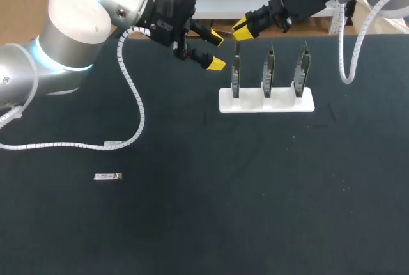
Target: Pick up the optical module with the left hand, and insert it into the network port with the right hand.
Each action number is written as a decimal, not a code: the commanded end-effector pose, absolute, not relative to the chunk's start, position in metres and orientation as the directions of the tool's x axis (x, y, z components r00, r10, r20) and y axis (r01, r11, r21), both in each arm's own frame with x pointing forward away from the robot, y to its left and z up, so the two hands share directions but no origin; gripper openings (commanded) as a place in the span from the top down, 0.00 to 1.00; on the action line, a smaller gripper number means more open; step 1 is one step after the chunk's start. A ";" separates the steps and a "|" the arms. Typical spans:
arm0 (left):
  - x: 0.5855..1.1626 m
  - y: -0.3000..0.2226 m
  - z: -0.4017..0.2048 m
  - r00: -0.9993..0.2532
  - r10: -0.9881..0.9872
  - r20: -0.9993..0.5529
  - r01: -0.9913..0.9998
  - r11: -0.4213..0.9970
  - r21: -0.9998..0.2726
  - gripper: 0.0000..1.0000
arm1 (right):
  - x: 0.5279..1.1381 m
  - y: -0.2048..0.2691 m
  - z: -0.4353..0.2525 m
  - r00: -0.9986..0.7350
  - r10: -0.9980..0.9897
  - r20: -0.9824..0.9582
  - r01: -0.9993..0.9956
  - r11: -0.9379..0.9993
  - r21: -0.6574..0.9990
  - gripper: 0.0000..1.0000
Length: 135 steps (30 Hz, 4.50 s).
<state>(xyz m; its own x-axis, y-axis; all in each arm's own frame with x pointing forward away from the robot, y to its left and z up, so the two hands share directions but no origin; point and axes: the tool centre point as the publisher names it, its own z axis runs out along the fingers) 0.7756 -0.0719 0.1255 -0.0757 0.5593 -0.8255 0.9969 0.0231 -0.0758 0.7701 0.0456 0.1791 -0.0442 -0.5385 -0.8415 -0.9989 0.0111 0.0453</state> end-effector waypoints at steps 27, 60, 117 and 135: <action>0.777 -0.072 0.126 -0.077 0.563 -0.823 0.997 0.022 -0.078 0.00 | 0.769 0.045 0.173 -0.027 -0.562 -0.827 -0.999 -0.002 0.034 1.00; 0.777 -0.072 0.126 -0.077 0.563 -0.823 0.997 0.022 -0.078 0.00 | 0.767 0.048 0.163 -0.031 -0.580 -0.814 -0.999 -0.010 0.045 1.00; 0.777 -0.072 0.126 -0.077 0.563 -0.823 0.997 0.022 -0.078 0.00 | 0.763 0.017 0.185 -0.077 -0.459 -0.885 -0.994 -0.034 0.104 1.00; 0.777 -0.072 0.126 -0.077 0.563 -0.823 0.997 0.022 -0.078 0.00 | 0.767 0.044 0.178 -0.047 -0.479 -0.877 -0.995 -0.051 0.081 1.00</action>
<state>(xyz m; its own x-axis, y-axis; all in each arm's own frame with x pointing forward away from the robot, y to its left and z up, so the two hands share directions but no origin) 0.7756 -0.0719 0.1255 -0.0755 0.5593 -0.8255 0.9969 0.0229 -0.0757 0.7627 0.0405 0.1794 -0.0486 -0.4778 -0.8771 -0.9959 -0.0438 0.0790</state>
